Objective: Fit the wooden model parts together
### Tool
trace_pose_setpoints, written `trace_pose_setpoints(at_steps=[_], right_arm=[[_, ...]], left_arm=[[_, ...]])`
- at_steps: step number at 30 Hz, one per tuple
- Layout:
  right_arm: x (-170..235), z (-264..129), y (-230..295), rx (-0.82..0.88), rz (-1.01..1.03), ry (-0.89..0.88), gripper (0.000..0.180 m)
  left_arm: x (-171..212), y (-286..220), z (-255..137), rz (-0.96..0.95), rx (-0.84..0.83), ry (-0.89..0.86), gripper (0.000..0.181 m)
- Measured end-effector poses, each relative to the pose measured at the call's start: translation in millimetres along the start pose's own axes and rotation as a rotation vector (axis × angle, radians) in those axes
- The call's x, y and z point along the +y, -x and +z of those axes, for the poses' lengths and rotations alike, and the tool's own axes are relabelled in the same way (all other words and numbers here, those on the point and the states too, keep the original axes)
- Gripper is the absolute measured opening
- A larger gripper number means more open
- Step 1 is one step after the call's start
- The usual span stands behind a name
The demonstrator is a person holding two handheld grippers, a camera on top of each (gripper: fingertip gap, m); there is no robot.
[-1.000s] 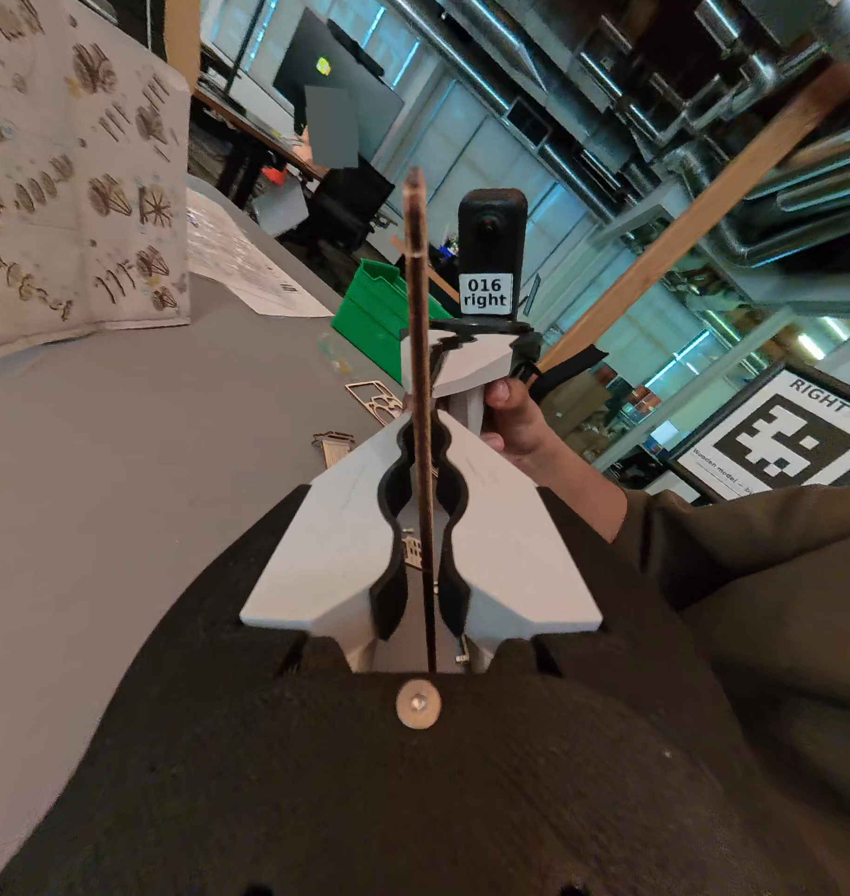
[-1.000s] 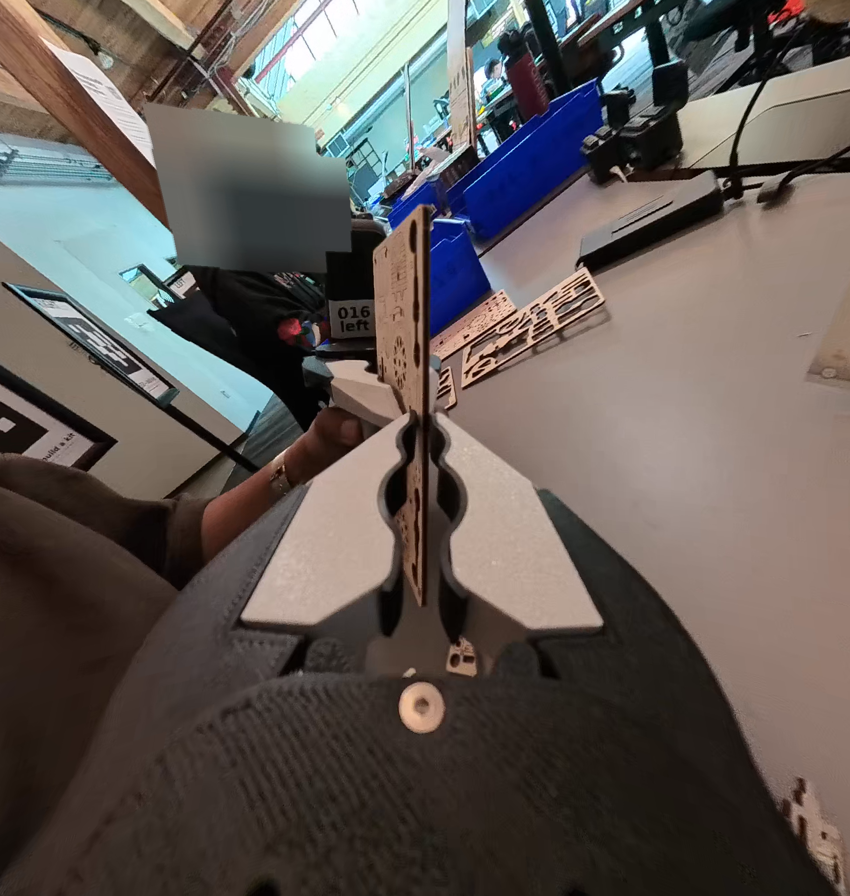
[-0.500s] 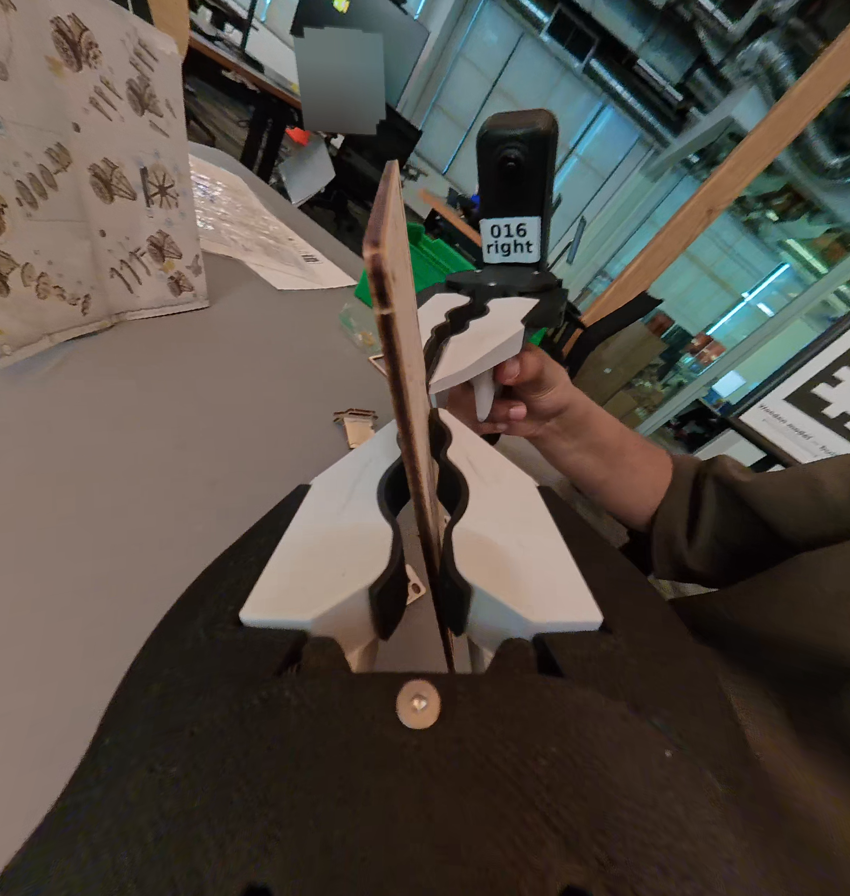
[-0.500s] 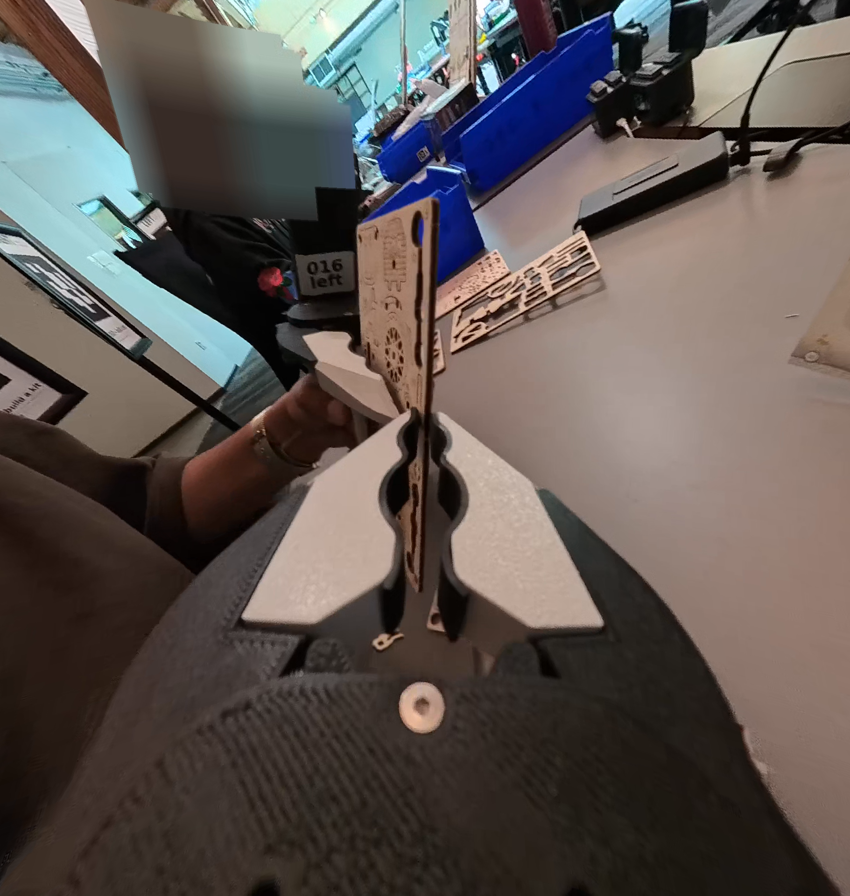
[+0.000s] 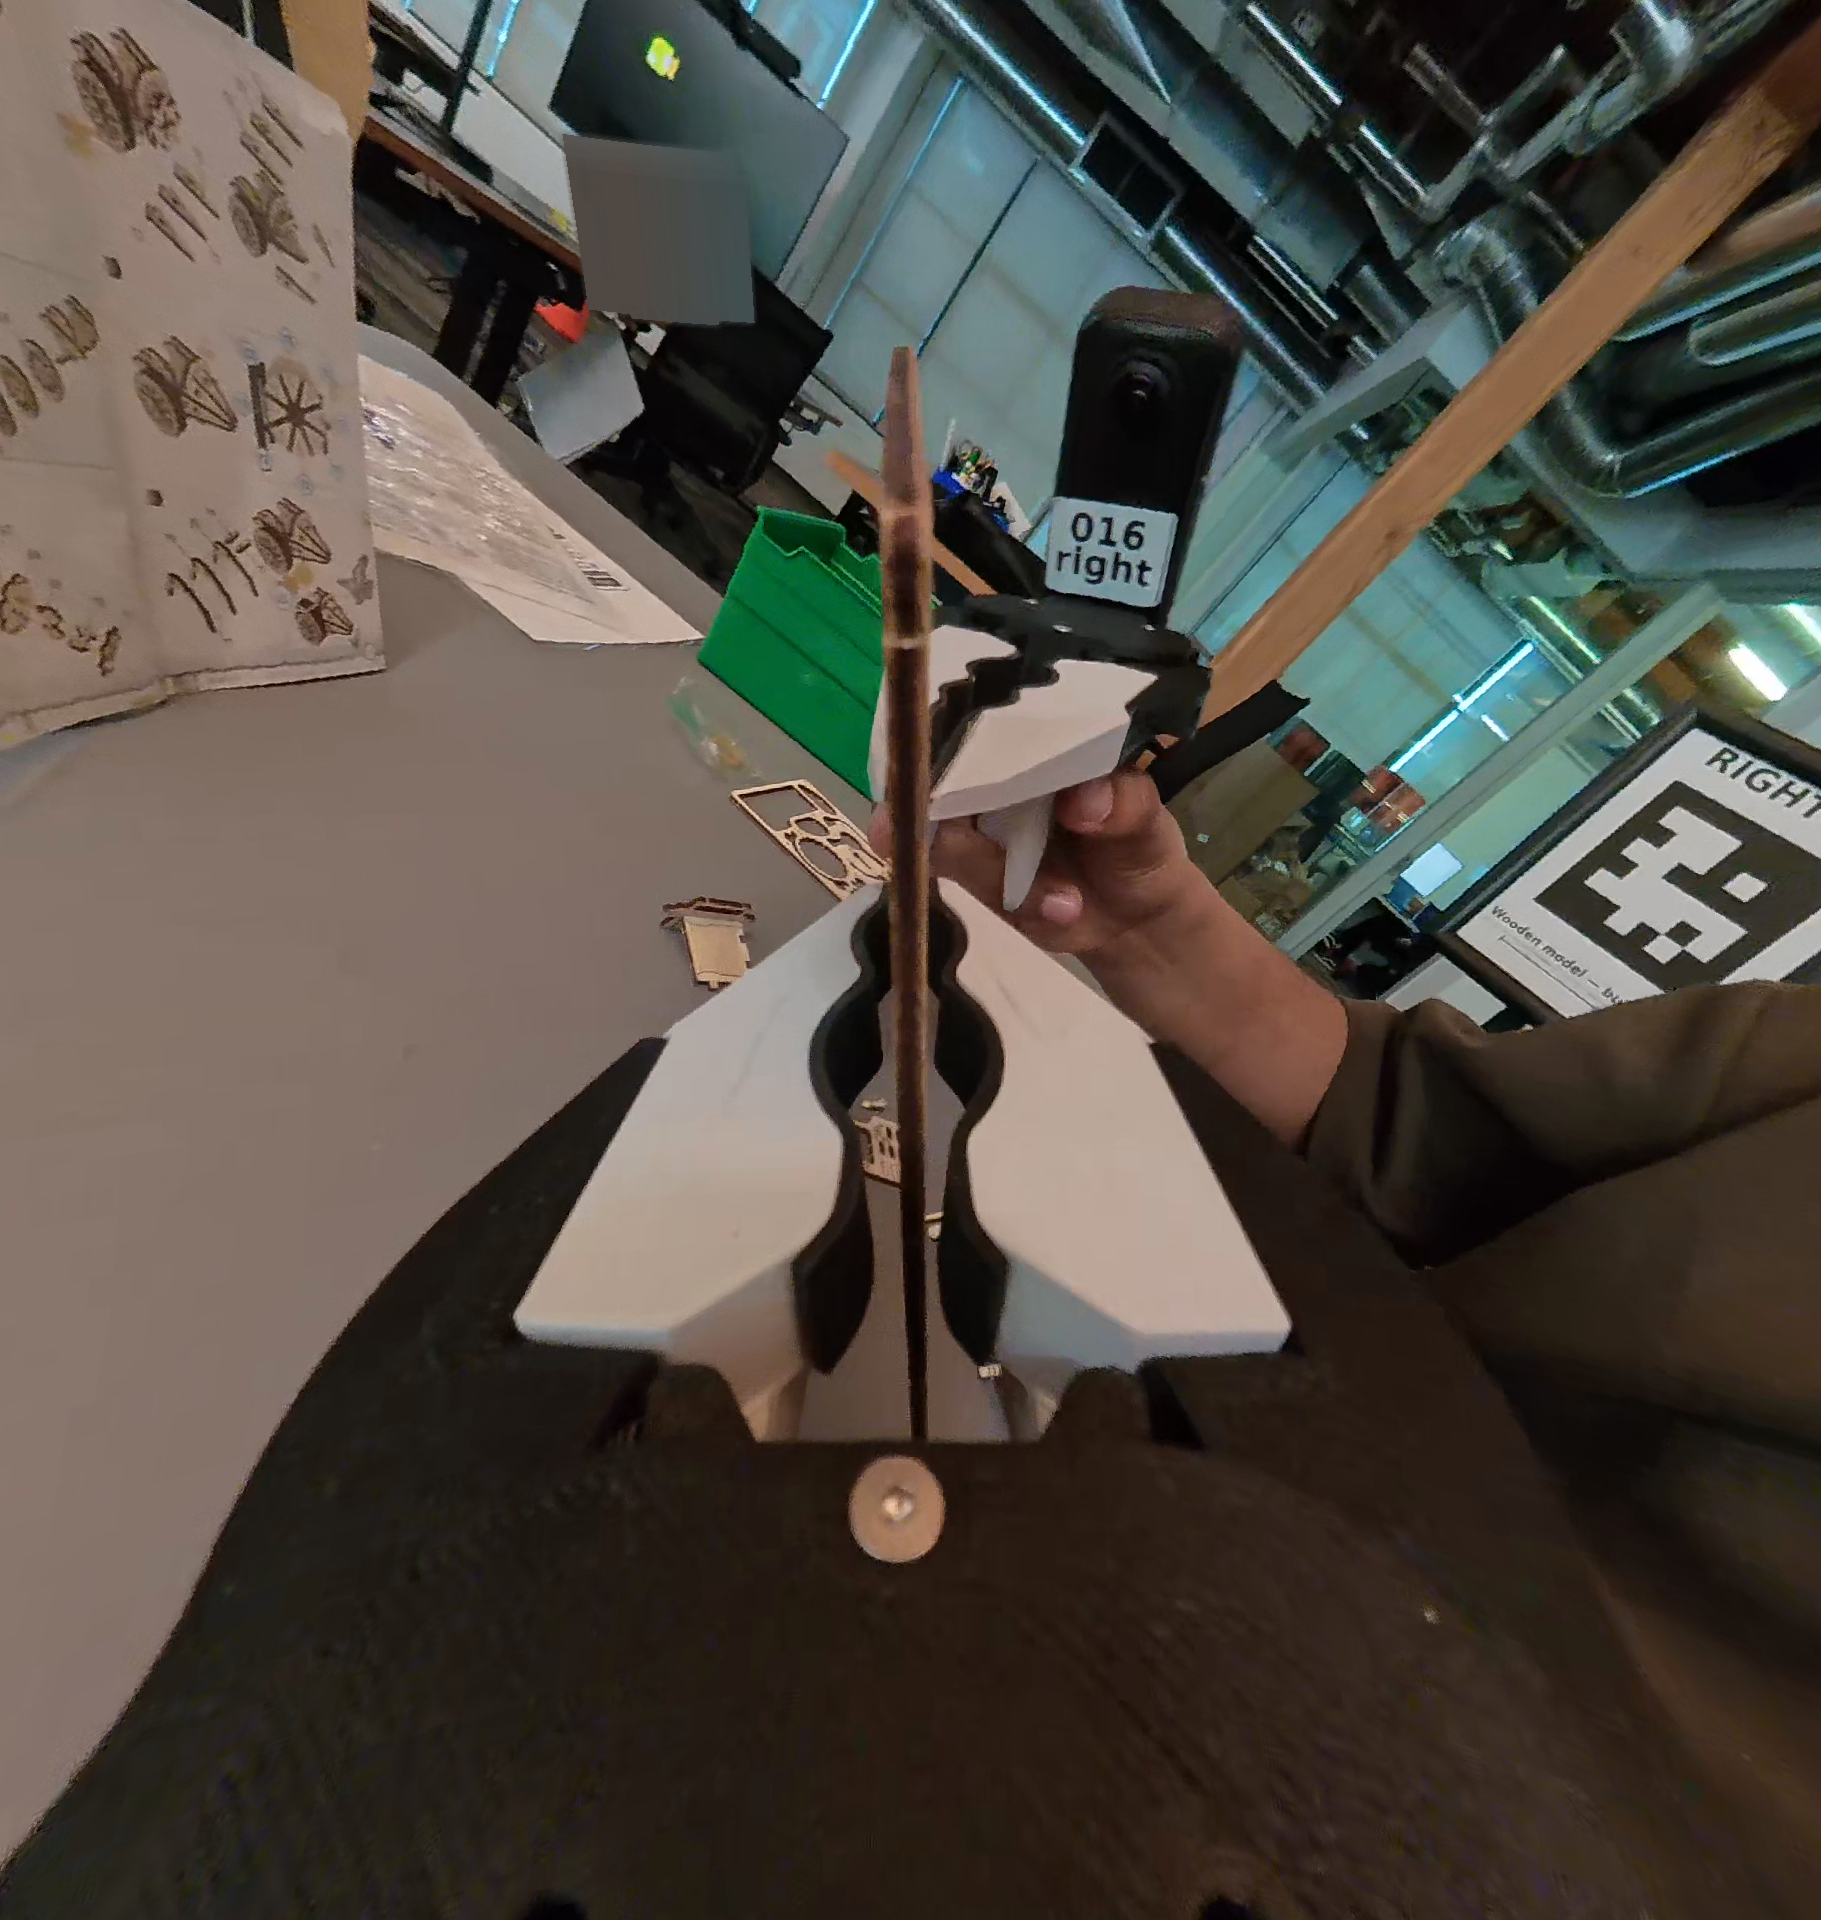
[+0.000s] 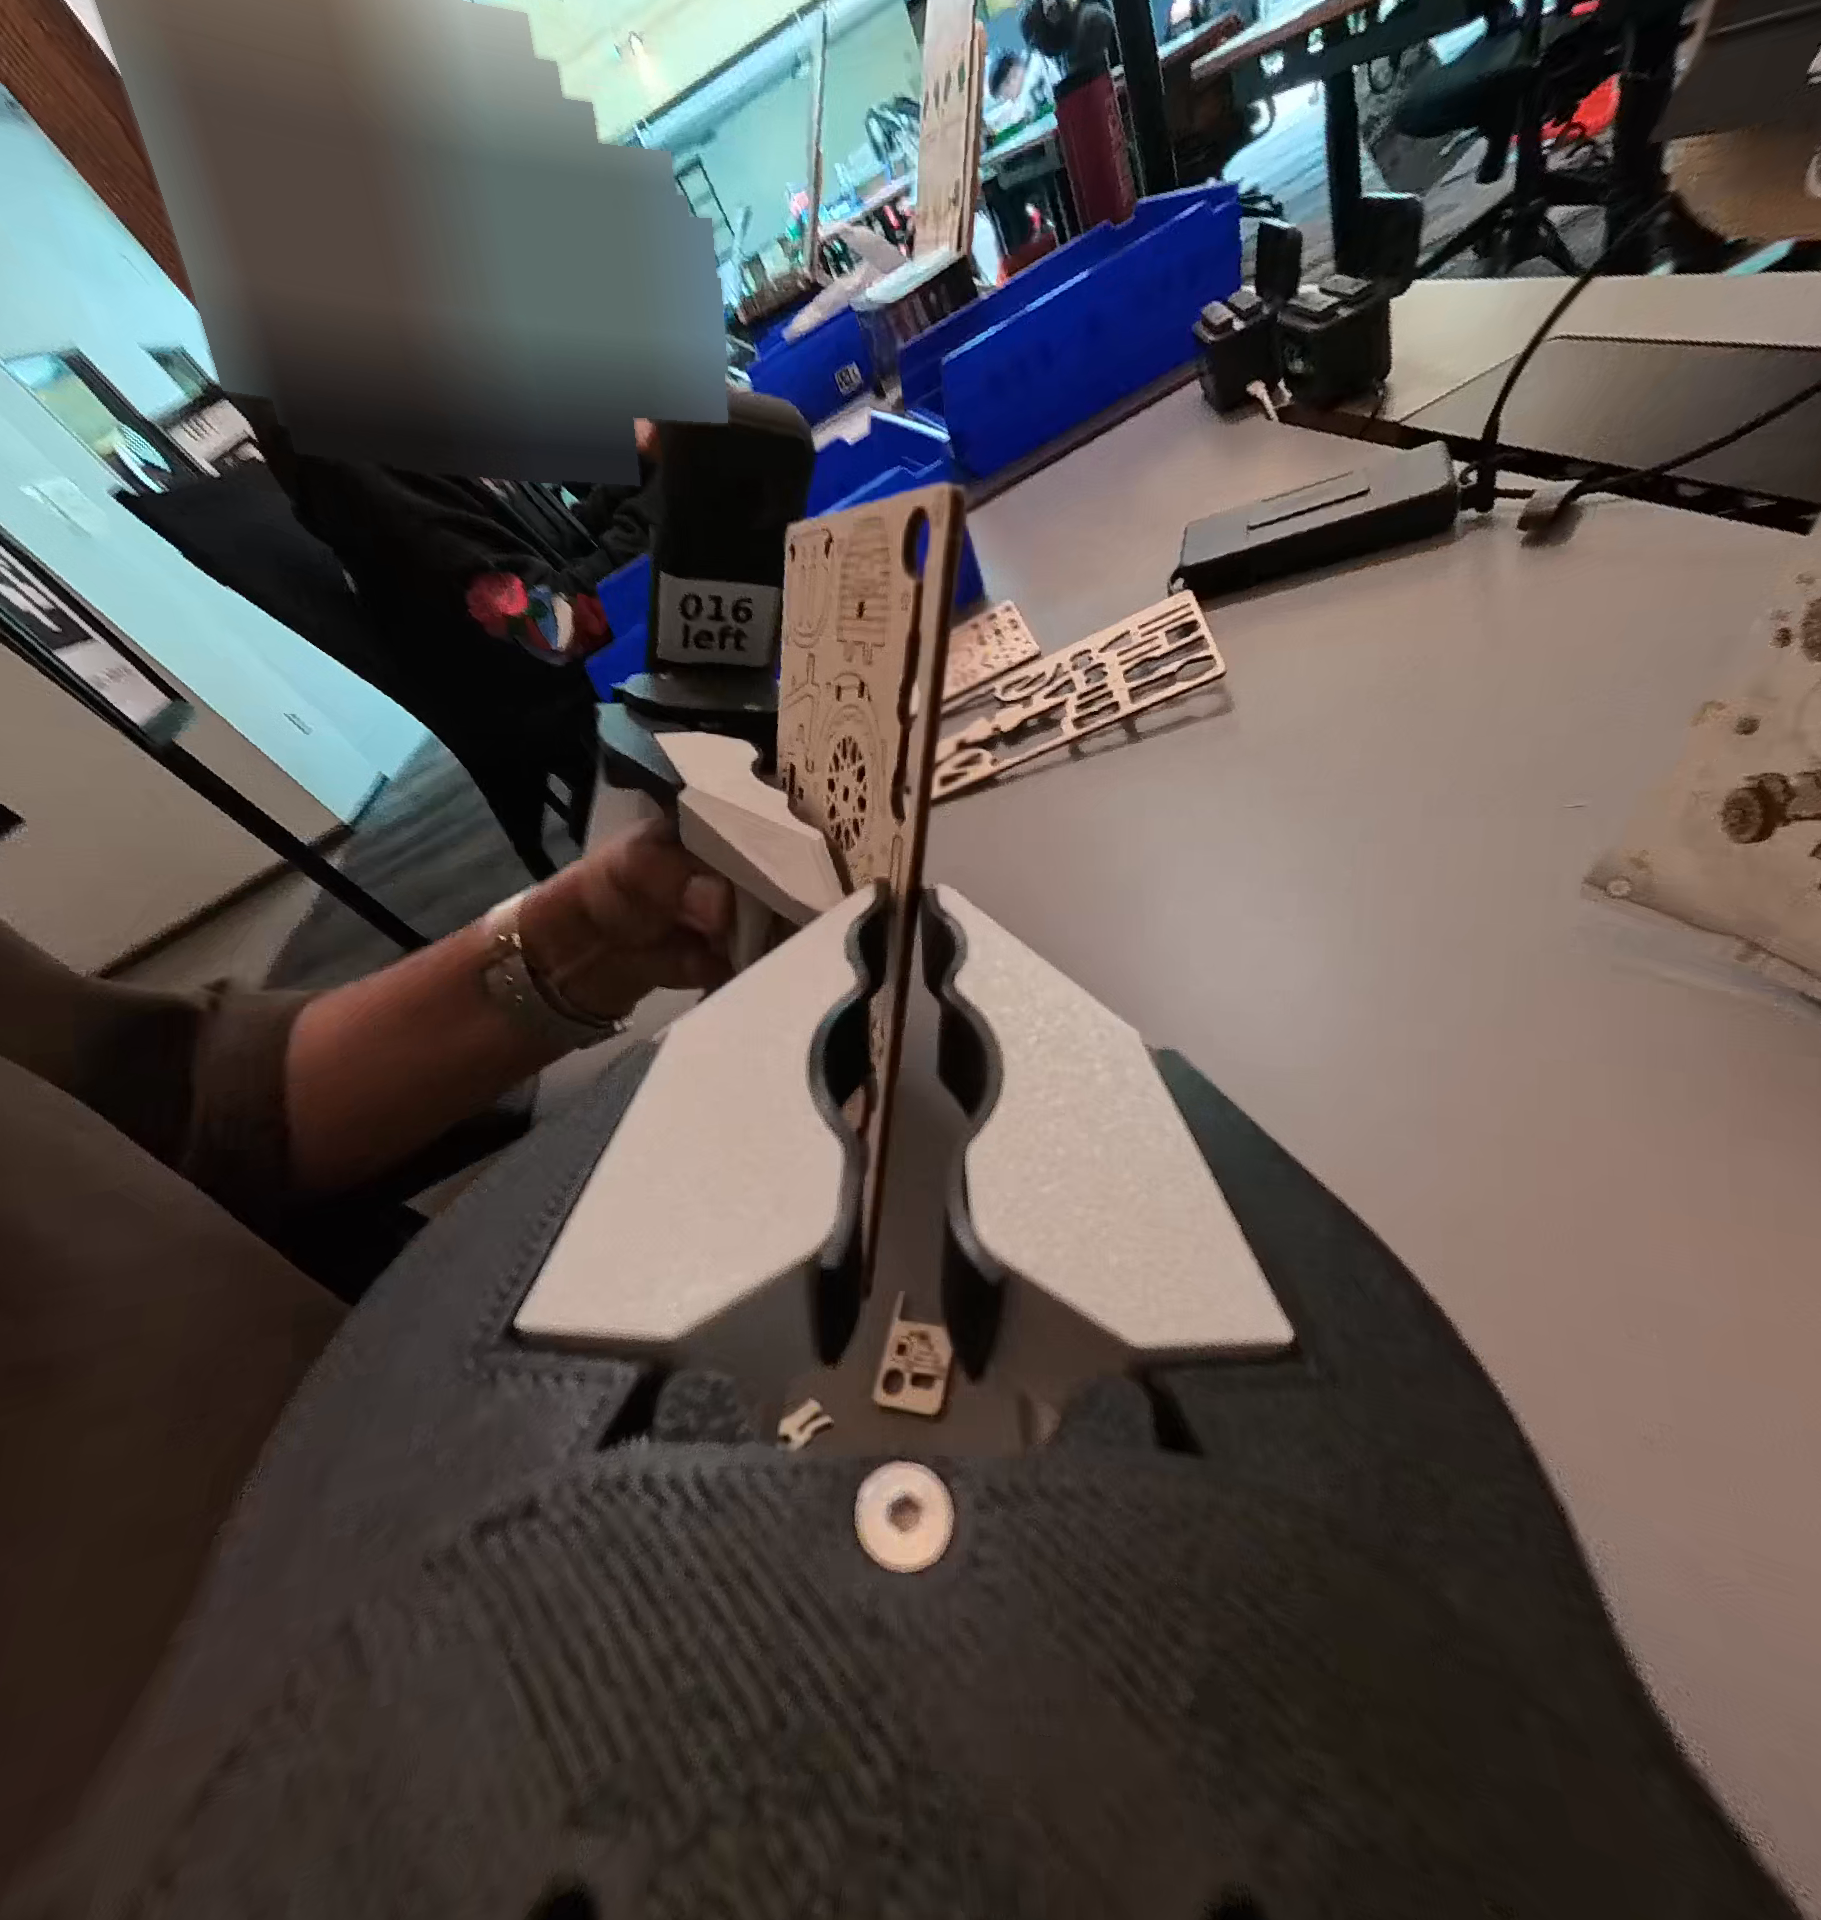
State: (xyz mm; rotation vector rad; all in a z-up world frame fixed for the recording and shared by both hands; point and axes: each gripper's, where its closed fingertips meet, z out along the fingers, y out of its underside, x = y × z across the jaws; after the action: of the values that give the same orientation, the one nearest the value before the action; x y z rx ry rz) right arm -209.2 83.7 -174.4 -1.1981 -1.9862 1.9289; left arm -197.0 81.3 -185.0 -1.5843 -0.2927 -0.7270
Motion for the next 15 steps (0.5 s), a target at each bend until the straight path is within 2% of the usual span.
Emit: trace_pose_setpoints(at_steps=[5,15], right_arm=[[-0.5,-2.8,1.0,-0.051,0.064,-0.023,0.004],[2.5,-1.2,-7.3,0.077,-0.018,0.001,0.005]], left_arm=[[2.4,-2.3,2.5,0.014,-0.004,0.018,0.0],[4.4,5.0,4.6,0.159,-0.128,0.044,0.001]])
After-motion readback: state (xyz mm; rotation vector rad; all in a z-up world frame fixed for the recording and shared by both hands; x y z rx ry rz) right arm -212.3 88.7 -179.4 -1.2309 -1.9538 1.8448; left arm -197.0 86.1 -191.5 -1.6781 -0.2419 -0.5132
